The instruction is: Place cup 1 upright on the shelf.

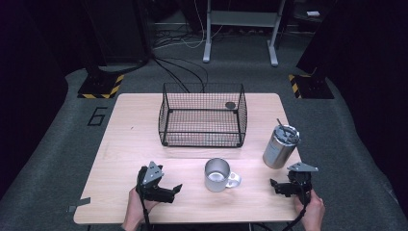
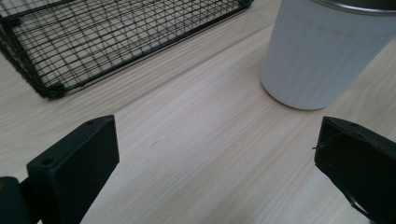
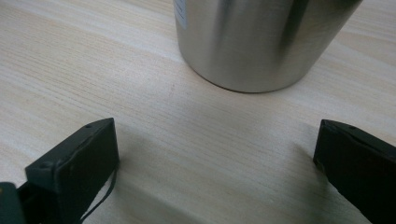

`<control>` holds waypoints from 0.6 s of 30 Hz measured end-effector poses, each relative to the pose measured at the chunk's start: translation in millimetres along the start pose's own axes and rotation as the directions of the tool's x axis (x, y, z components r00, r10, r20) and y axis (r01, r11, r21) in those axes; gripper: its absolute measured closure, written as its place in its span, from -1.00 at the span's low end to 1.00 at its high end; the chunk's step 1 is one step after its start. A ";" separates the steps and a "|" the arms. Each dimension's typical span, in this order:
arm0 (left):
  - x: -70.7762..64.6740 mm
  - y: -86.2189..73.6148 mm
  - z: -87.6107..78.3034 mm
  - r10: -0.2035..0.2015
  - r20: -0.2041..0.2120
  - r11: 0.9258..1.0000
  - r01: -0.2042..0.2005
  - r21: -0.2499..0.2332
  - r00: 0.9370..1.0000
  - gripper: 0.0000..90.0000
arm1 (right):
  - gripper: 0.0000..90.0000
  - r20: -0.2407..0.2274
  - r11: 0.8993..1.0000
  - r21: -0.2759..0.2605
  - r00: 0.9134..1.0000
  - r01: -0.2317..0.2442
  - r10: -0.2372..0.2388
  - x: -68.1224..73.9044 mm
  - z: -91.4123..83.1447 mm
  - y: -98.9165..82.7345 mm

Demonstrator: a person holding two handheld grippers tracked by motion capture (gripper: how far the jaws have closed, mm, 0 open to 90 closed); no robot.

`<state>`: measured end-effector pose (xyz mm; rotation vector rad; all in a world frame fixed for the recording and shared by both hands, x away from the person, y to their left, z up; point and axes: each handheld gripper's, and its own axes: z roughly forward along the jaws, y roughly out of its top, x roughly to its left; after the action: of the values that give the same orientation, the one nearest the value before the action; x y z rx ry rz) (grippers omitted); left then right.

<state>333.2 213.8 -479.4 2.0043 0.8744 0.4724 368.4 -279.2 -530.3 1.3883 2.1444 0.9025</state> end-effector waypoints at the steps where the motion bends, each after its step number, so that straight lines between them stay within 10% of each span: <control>1: -0.9 1.8 1.0 0.007 0.010 1.000 -0.007 0.006 1.000 -1.00 | -1.00 0.000 1.000 0.000 1.000 0.000 0.000 0.0 0.0 0.0; 18: -22.1 32.2 26.5 0.047 0.119 0.998 -0.043 -0.036 0.992 -1.00 | -1.00 0.000 1.000 0.001 1.000 0.000 0.000 0.0 0.0 0.0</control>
<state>347.3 170.6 -466.9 2.0036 0.7443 0.3843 368.5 -279.2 -530.2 1.3888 2.1450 0.9017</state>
